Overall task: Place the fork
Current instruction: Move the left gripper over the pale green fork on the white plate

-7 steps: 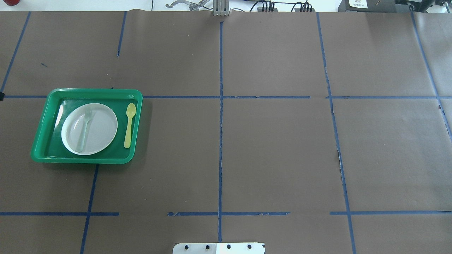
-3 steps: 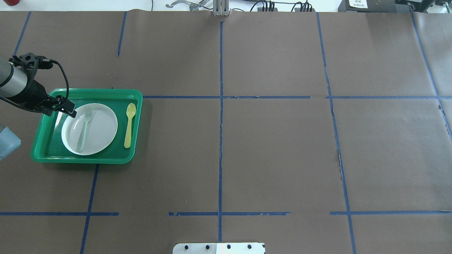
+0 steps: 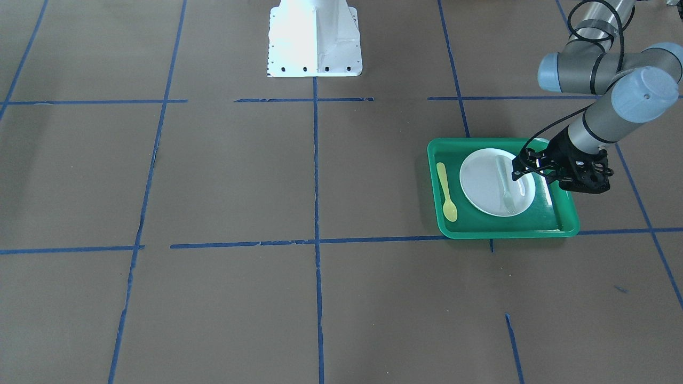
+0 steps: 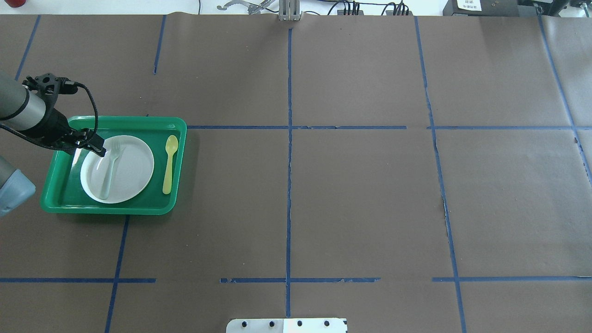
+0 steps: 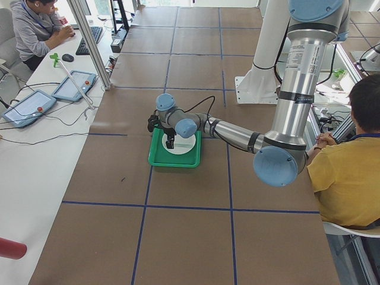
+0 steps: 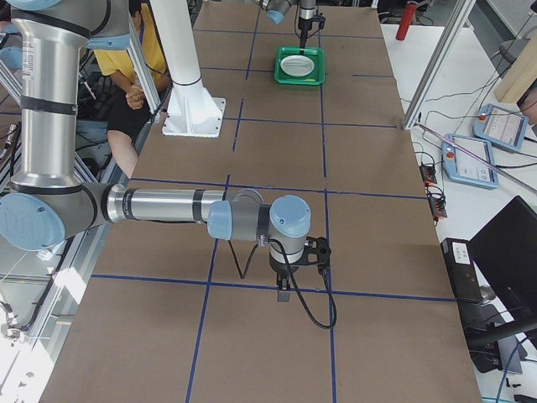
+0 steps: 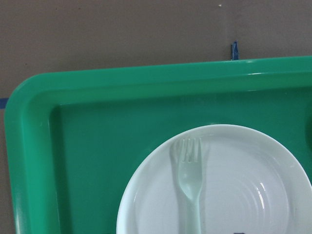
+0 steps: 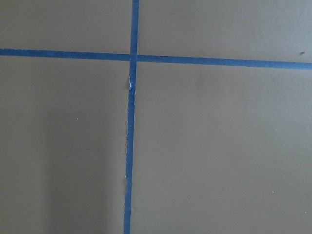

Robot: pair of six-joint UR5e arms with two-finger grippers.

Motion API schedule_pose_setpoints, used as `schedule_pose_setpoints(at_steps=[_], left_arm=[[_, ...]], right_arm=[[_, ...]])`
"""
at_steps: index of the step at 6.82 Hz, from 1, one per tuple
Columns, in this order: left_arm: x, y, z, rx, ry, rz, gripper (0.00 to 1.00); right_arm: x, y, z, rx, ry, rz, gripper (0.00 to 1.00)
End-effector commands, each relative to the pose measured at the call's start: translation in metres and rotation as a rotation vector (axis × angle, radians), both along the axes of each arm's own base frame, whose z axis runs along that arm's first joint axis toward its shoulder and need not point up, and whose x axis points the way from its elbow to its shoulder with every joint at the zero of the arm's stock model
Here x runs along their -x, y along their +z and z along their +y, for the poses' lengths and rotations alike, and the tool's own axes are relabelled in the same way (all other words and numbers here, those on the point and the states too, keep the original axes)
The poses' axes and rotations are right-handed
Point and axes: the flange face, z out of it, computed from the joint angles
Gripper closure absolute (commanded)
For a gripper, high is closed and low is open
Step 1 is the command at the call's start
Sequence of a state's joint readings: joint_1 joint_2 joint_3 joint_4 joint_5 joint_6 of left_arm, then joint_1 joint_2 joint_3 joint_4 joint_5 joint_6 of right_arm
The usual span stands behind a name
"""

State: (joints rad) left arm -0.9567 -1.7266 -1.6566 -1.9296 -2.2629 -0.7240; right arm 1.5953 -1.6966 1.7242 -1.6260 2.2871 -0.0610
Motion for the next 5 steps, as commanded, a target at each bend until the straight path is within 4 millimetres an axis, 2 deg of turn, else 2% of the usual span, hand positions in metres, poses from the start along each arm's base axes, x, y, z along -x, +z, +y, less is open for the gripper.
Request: schedule_pose_setpoints(at_steps=[1,4,5], left_arm=[[-0.015,0.007,0.005,0.012,0.025,-0.01,0.15],[-0.053,0.014,0.009,0.026,0.078,-0.024,0.19],[-0.056,0.014,0.009,0.026,0.084,-0.025,0.23]], right_arm=[[0.0,0.0,0.0,0.001,0.001,0.0,0.0],[0.0,0.0,0.0,0.001,0.001,0.0,0.0],[0.0,0.0,0.0,0.0,0.0,0.0,0.0]])
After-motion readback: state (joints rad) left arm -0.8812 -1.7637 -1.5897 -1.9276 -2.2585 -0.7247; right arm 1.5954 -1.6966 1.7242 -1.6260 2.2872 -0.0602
